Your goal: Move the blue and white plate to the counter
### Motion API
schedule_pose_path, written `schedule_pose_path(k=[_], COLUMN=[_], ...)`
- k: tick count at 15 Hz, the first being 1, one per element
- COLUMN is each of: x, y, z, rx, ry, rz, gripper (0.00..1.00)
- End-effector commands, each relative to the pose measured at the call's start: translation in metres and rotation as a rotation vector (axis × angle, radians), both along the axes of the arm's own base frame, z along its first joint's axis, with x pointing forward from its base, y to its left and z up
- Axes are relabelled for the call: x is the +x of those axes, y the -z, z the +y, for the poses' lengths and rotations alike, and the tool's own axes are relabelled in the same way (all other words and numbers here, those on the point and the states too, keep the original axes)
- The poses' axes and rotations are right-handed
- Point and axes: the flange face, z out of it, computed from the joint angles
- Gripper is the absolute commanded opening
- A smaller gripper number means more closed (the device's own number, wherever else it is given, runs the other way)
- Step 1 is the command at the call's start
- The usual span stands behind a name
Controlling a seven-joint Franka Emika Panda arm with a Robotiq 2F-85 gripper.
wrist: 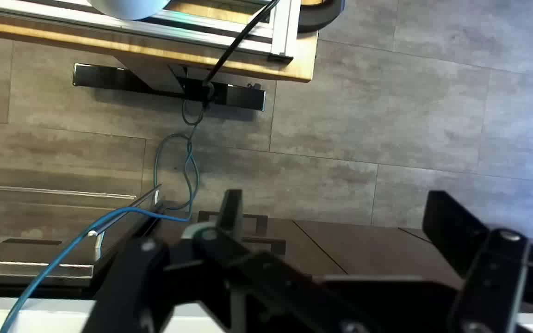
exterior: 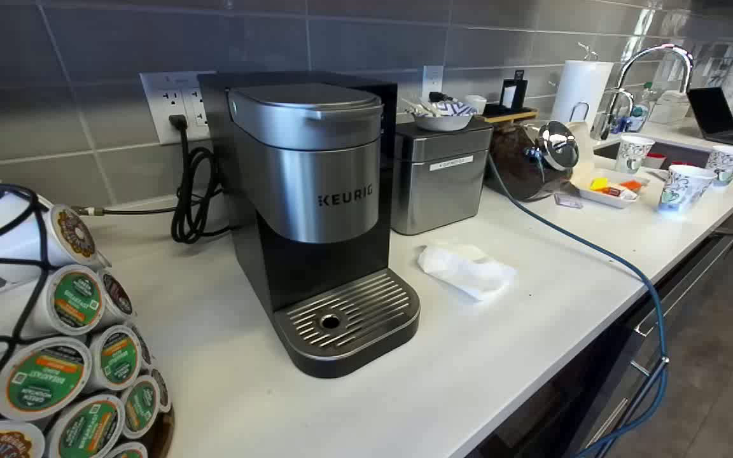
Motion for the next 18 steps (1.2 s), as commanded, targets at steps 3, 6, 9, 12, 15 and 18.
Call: schedule_pose_path(k=[3, 6, 9, 12, 15, 18], x=[0.000, 0.000, 0.031, 0.065, 0.097, 0.120], y=[0.000, 0.000, -0.017, -0.037, -0.060, -0.076], z=[0.000, 0.000, -0.037, -0.086, -0.126, -0.130], rx=[0.000, 0.000, 0.059, 0.102, 0.164, 0.238], ry=[0.000, 0.000, 0.172, 0.314, 0.467, 0.613], rz=[0.001, 0.001, -0.069, -0.143, -0.214, -0.294], gripper=[1.00, 1.00, 1.00, 1.00, 1.00, 1.00])
